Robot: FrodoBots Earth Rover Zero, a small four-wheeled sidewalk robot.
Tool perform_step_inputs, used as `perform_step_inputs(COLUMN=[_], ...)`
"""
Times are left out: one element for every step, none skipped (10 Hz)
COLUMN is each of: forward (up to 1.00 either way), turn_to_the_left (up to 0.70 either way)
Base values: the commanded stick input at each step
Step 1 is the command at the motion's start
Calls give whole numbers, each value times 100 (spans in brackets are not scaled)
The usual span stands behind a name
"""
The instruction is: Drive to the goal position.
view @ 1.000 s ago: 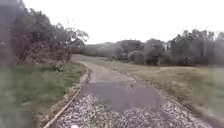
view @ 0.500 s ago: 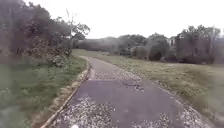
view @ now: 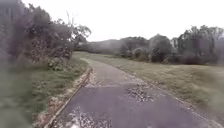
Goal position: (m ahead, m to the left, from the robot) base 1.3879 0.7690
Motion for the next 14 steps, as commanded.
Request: perform_step_inputs(forward=[70,70,70,70,70,70,70,70,70,70,70,70,70,70], turn_to_the_left=[-3,-3,-11,-20,-30,-25,-3,-3,-3,-3,-3,-3,-3,-3])
